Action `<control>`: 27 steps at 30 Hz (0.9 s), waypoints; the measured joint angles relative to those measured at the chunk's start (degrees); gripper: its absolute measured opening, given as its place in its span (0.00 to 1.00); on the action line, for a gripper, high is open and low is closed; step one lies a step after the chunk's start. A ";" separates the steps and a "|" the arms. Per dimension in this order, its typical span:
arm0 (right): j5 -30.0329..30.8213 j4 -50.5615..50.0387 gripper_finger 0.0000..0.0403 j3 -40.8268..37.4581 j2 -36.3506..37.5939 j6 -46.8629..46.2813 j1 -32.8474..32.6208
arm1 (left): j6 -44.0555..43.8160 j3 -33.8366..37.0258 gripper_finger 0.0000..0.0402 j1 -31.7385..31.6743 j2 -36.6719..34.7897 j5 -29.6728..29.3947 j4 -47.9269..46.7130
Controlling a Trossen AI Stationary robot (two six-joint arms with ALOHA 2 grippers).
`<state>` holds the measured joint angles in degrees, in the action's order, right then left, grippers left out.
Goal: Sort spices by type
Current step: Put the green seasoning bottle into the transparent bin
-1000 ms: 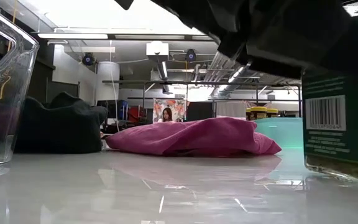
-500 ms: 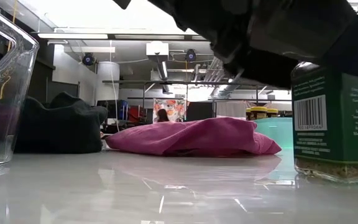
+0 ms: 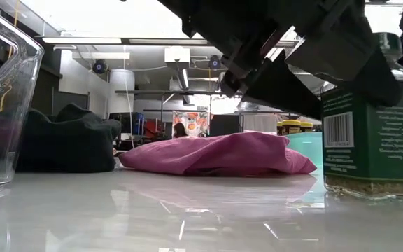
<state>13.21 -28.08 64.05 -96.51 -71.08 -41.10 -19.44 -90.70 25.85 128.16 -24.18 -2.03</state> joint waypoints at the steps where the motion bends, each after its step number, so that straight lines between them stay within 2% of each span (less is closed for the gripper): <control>1: 0.54 -0.09 0.00 0.00 0.39 -0.23 0.00 | 0.04 0.00 0.77 0.02 0.00 -0.59 0.05; 5: 3.01 -0.90 0.00 0.00 2.16 -0.46 0.00 | 0.04 0.00 0.64 -0.04 0.00 -1.73 0.24; 10: 4.12 -4.54 0.00 0.00 5.65 -0.47 -0.13 | 1.74 -0.09 0.38 -0.39 -0.47 -1.91 -1.32; 14: 8.34 -9.66 0.00 -0.02 9.86 -0.48 -1.02 | 6.84 0.07 0.38 -0.73 -4.55 -1.35 -7.52; 20: 15.86 -17.14 0.00 -0.02 14.86 -0.91 -1.14 | 13.86 0.00 0.38 -0.12 -18.11 -1.59 -20.05; 24: 18.08 -17.98 0.00 -0.02 15.71 0.15 -0.46 | 10.57 0.00 0.38 4.16 -26.89 -1.35 -30.43; 27: 18.11 -18.04 0.00 -0.02 15.60 1.81 -0.37 | 2.84 -0.09 0.38 10.25 -31.34 -1.72 -40.03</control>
<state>31.32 -46.12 64.03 -80.91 -69.28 -41.47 -16.60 -90.78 36.10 96.82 -25.90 -42.06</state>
